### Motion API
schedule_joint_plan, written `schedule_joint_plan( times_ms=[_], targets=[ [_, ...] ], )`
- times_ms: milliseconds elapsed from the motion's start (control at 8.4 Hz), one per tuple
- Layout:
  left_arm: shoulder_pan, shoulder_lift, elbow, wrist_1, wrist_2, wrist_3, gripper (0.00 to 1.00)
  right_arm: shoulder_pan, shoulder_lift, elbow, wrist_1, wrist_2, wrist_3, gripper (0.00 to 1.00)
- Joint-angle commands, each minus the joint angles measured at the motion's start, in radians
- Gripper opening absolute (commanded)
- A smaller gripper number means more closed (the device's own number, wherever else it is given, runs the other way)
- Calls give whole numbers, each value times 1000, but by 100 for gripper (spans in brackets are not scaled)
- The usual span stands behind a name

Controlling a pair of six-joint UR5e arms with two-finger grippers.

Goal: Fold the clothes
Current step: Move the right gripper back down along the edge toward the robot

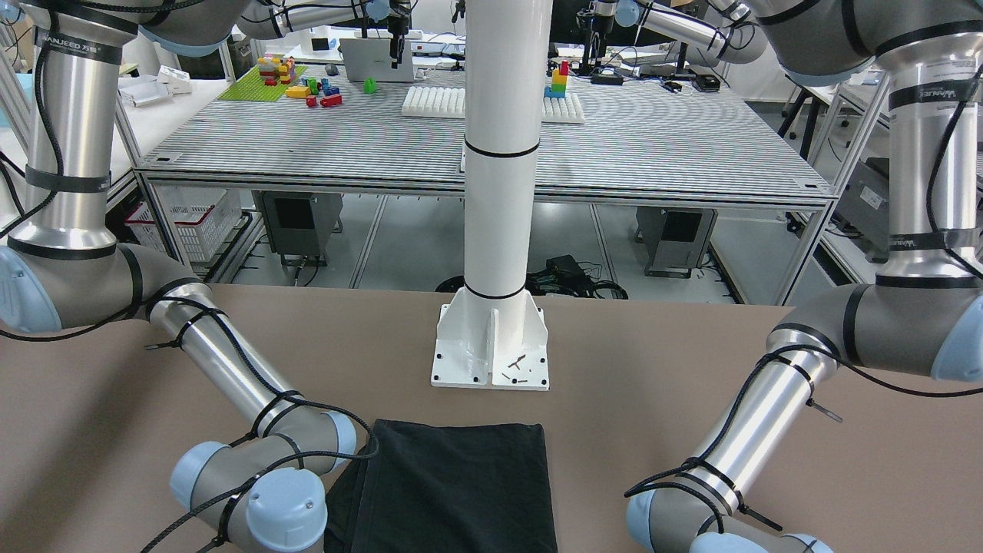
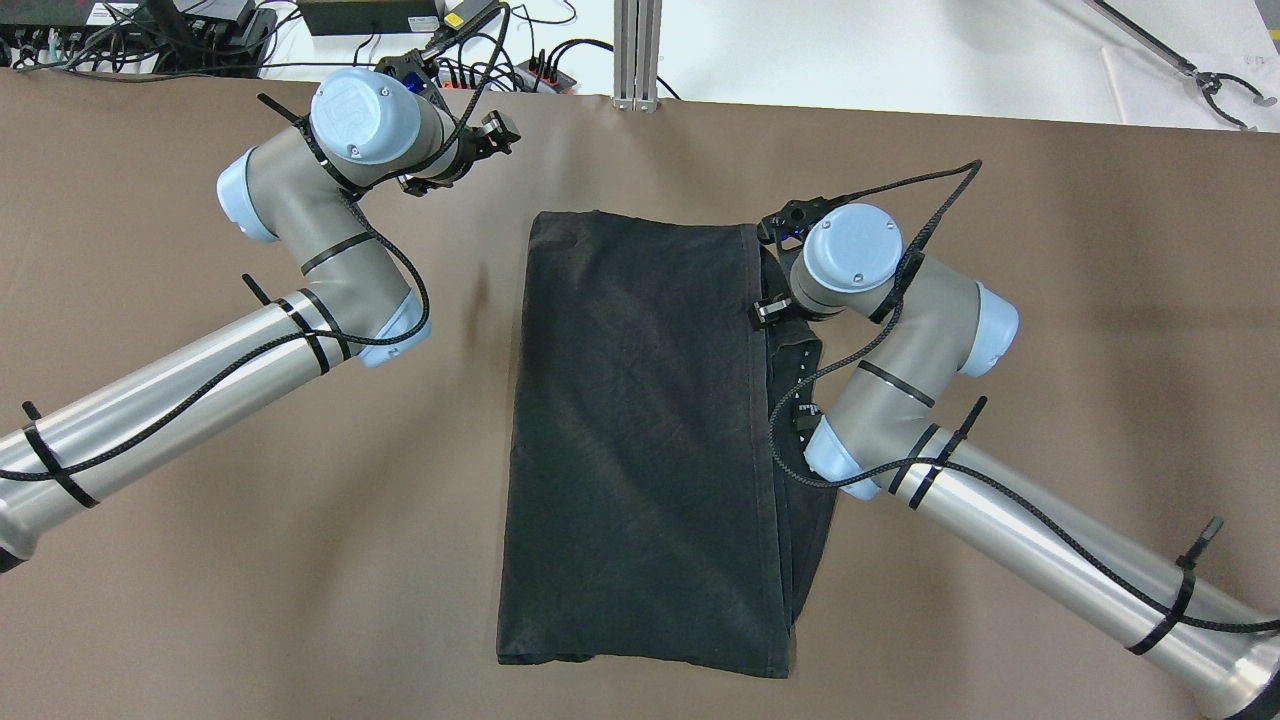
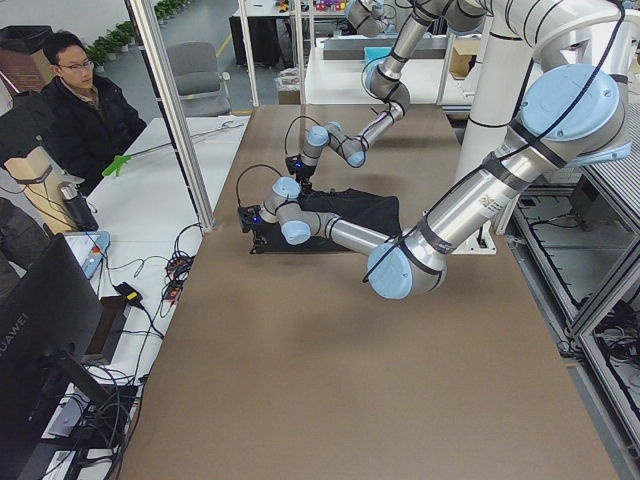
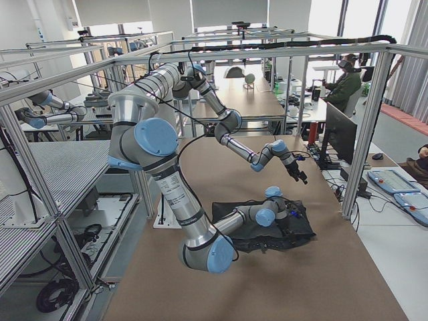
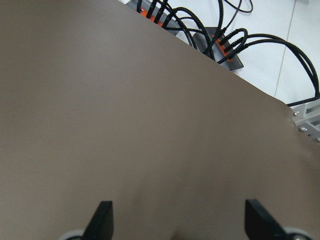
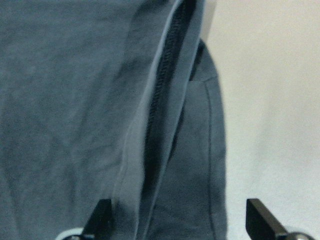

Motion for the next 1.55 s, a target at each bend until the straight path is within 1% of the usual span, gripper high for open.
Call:
schedule_joint_plan(
  times_ms=[0, 119, 238, 357, 476, 715, 834, 953, 1191, 1310, 1429],
  targets=[
    [6, -2, 1, 0, 3, -3, 93, 71, -25, 3, 4, 96, -82, 94],
    [6, -2, -1, 0, 1, -3, 93, 71, -22, 8, 3, 110, -75, 94],
    [6, -1, -2, -2, 3, -3, 94, 71, -21, 22, 3, 147, -2, 94],
    [6, 0, -4, -3, 3, -5, 94, 70, -22, 70, -6, 153, 152, 94],
    [6, 0, -20, -2, -5, -5, 94, 55, -28, 130, -11, 155, 351, 94],
    [9, 1, -22, -2, 1, -8, 94, -75, -62, 248, -16, 147, 798, 94],
    [9, 1, -24, -2, 3, -11, 94, -120, -108, 331, -17, 115, 997, 94],
    [12, 0, -24, 0, 3, -20, 94, -192, -187, 439, -26, 42, 1136, 95],
    [17, 0, -21, -2, 1, -19, 94, -305, -277, 599, -115, -90, 1342, 94],
    [15, -2, -24, -2, 4, -19, 94, -376, -291, 647, -165, -156, 1466, 93],
    [17, -2, -22, 0, 4, -17, 94, -415, -298, 664, -207, -163, 1507, 91]
  ],
)
